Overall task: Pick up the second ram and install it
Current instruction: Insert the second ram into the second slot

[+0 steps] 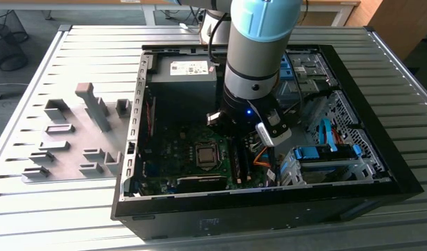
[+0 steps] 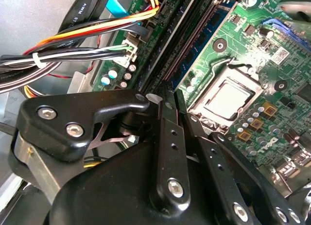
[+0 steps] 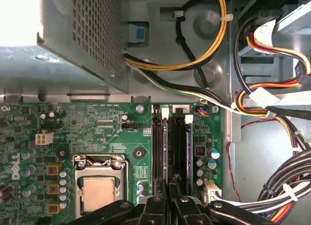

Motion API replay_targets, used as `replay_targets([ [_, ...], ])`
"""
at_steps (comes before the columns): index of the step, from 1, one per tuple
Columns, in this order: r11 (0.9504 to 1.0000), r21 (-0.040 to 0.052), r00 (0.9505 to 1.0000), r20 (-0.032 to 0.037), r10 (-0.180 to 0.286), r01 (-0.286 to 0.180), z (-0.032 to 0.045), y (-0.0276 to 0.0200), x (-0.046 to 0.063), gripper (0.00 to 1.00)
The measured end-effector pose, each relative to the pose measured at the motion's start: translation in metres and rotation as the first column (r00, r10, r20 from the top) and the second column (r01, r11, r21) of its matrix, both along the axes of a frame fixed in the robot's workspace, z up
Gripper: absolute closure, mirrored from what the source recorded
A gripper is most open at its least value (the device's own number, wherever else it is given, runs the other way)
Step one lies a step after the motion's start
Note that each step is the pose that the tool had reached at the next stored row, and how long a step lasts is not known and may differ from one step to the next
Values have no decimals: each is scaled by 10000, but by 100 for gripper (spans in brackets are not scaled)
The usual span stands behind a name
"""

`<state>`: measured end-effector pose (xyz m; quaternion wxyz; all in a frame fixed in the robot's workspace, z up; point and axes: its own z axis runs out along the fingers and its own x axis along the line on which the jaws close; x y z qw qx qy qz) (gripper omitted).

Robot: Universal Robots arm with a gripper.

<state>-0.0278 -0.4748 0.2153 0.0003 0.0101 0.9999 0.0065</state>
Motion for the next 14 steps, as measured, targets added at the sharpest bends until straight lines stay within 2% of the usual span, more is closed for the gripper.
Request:
replay_targets([
  [5, 10000, -1, 10000, -12, 0, 0, -27, 0, 0, 86],
  [14, 10000, -1, 10000, -13, 0, 0, -33, 0, 0, 86],
])
